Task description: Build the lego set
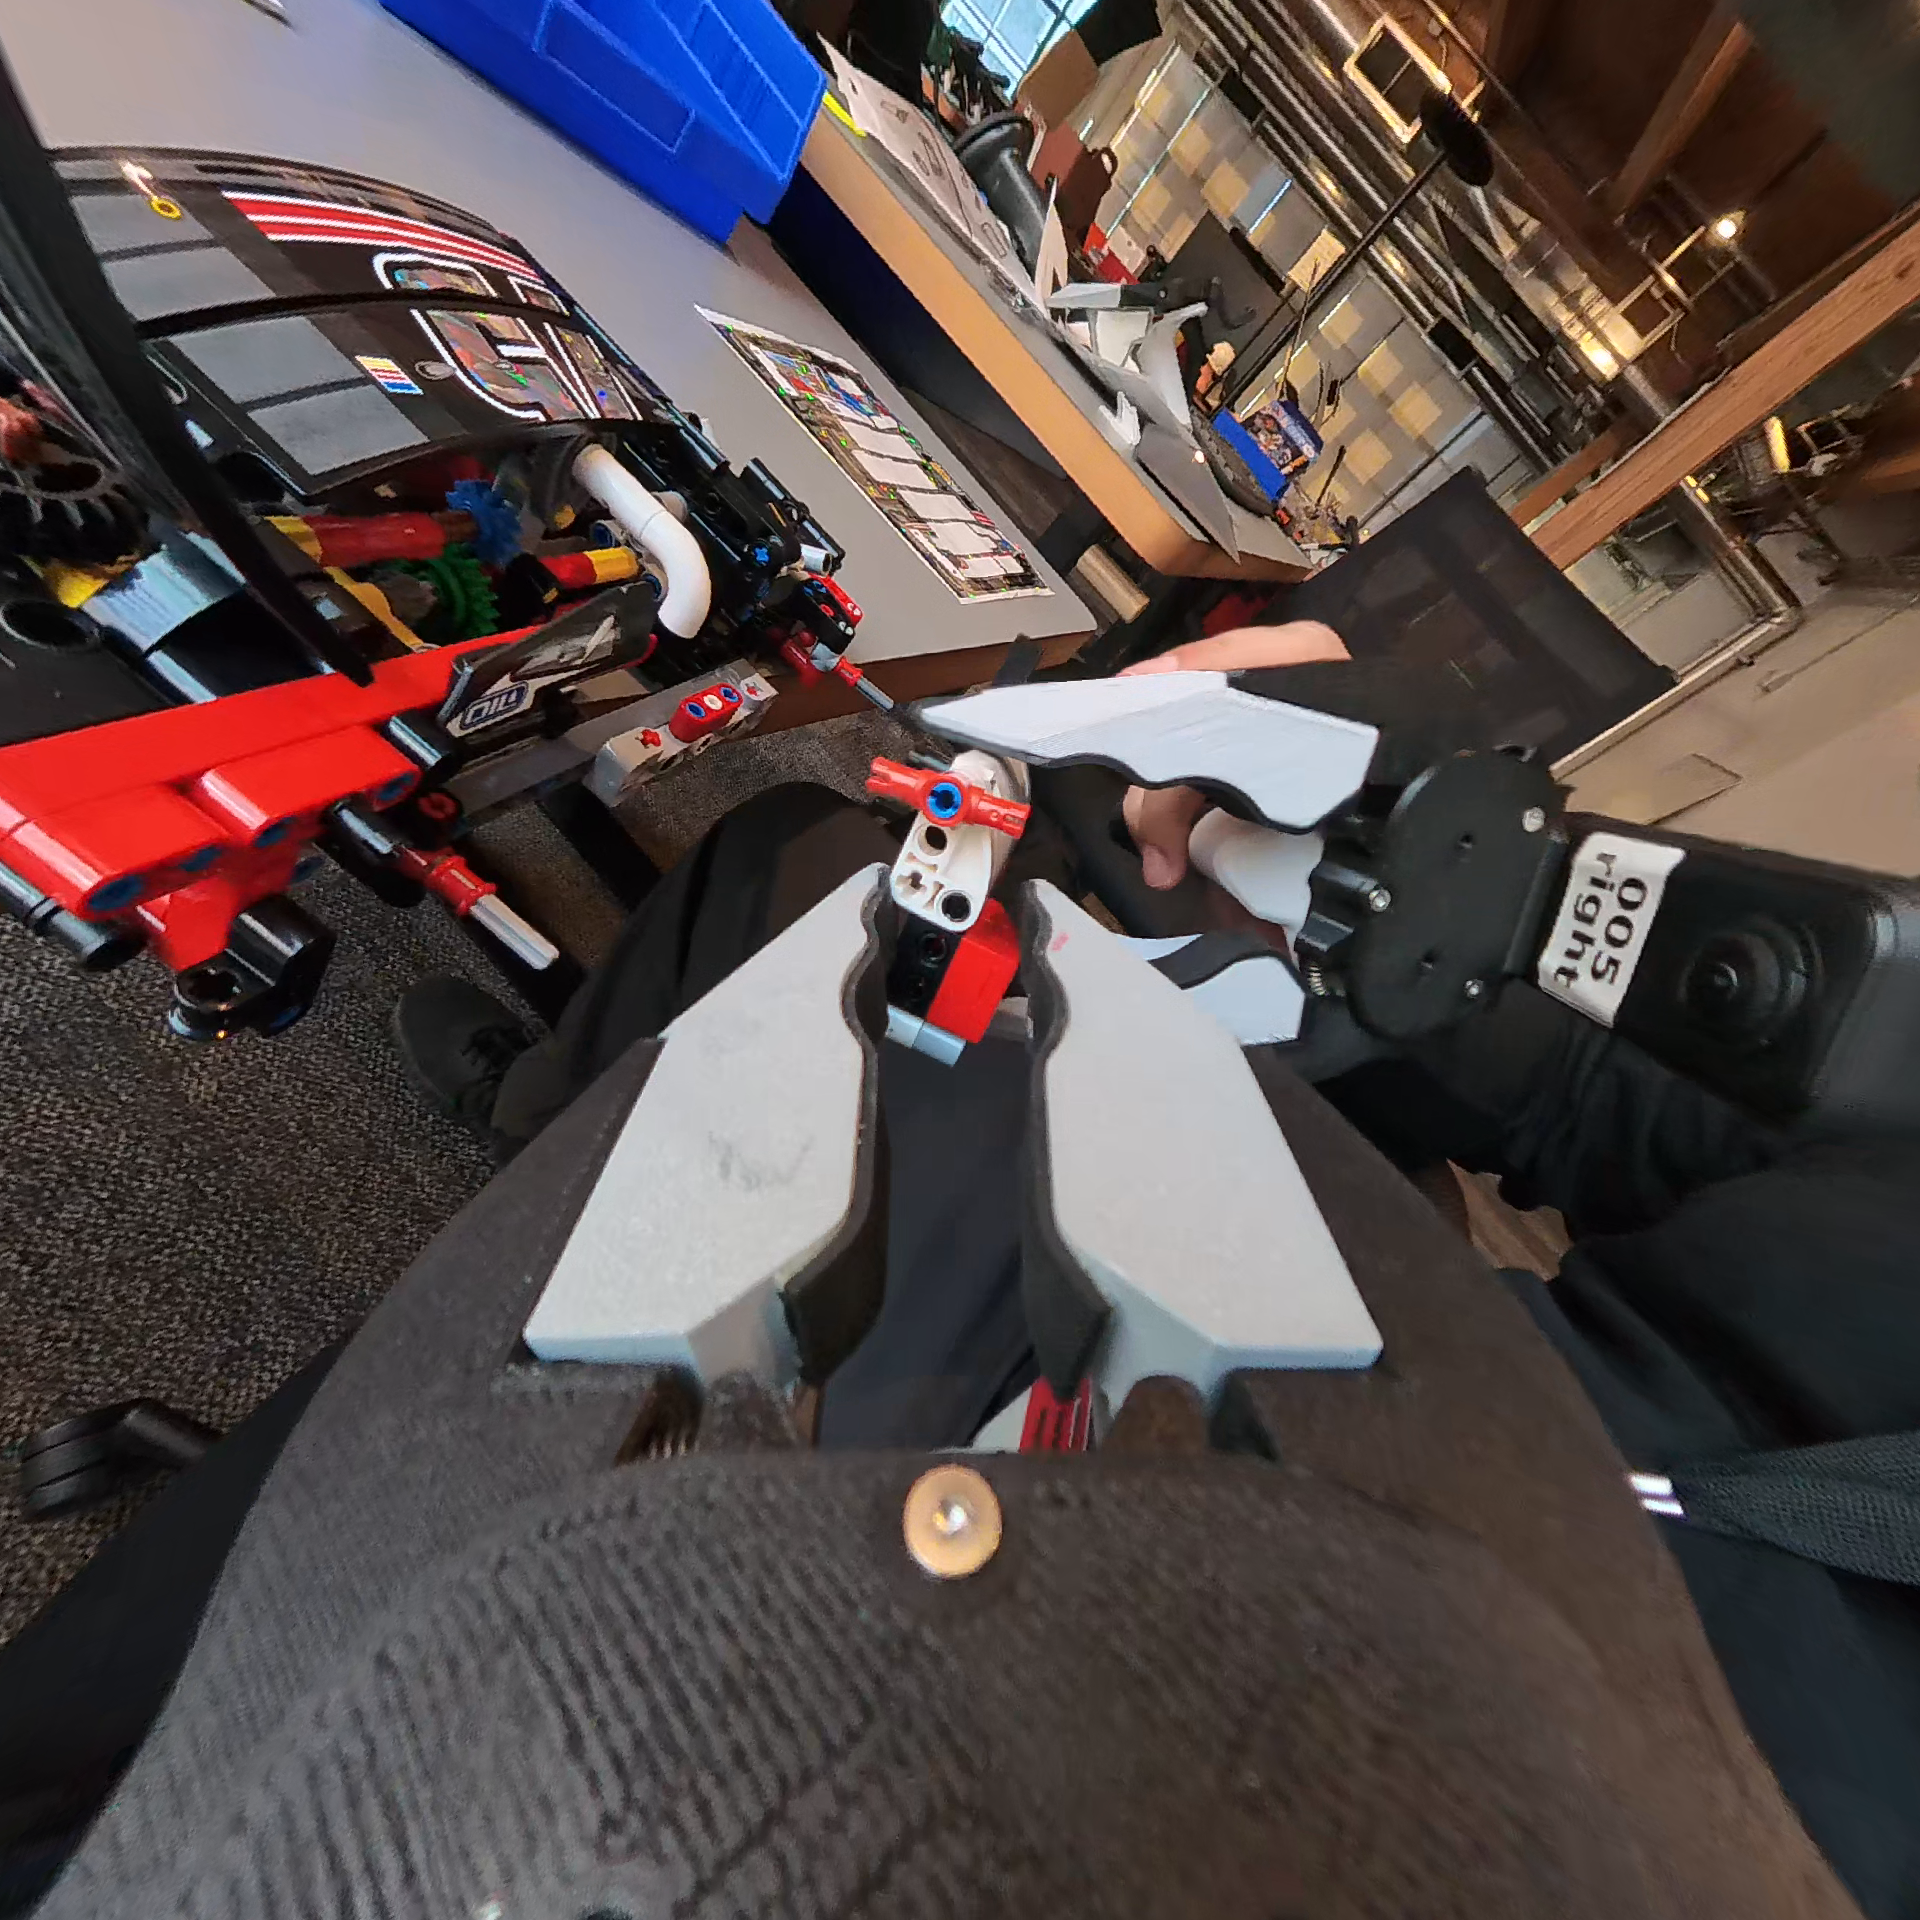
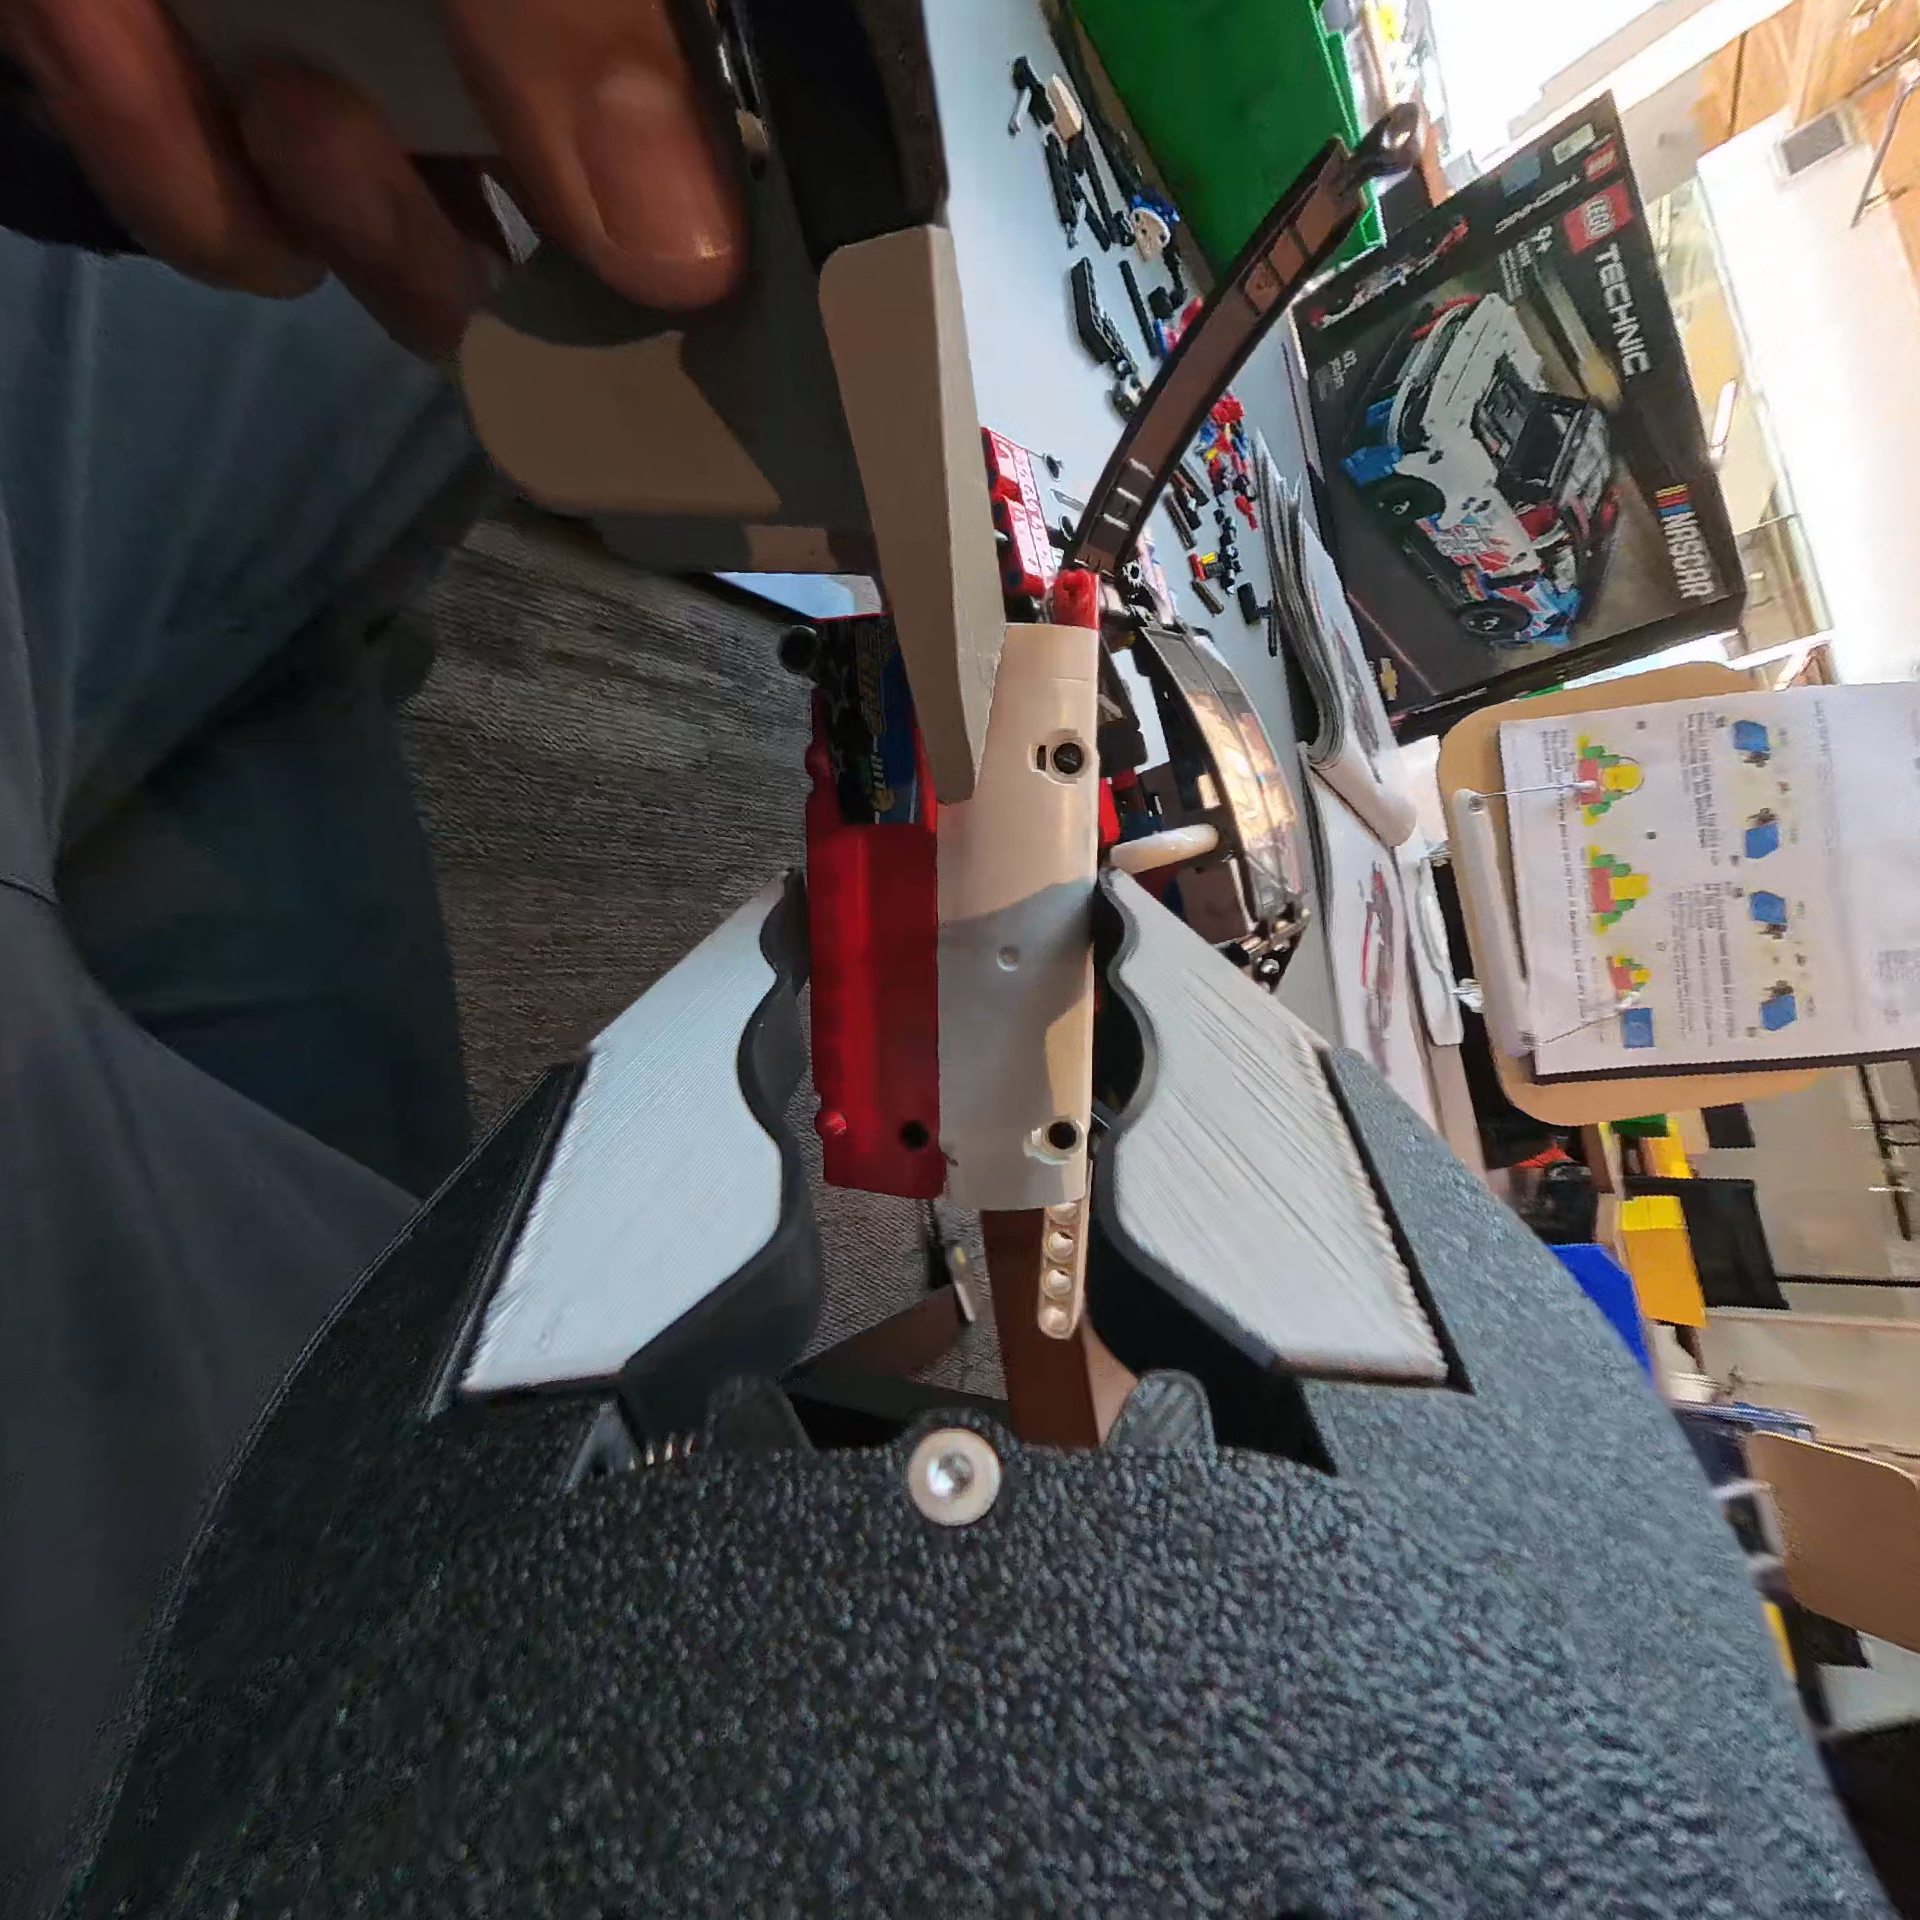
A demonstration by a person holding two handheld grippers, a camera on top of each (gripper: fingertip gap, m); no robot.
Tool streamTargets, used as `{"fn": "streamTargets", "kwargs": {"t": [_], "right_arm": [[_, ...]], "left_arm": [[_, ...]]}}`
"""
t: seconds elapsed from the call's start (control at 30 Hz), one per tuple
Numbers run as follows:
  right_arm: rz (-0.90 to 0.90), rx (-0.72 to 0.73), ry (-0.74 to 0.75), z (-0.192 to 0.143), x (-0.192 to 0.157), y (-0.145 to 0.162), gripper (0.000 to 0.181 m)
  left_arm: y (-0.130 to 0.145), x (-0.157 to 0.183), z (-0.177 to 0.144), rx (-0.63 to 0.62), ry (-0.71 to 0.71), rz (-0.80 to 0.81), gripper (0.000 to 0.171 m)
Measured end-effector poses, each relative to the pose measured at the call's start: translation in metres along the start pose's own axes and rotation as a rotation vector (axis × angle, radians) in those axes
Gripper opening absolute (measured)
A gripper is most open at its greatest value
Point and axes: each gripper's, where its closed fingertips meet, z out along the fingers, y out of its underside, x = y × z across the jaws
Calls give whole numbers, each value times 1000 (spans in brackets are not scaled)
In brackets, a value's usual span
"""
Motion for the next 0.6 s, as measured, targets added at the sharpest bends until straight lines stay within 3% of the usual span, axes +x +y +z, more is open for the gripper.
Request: {"fn": "streamTargets", "kwargs": {"t": [0.17,0.4,0.6], "right_arm": [[-143,30,146,-3,9,-7,50],[-16,27,13,2,-4,-1,51],[-9,6,14,7,-7,2,52]], "left_arm": [[-7,0,1,29,14,-71,21],[4,-4,2,-11,-7,-71,21],[7,-6,3,-9,-20,-141,21]]}}
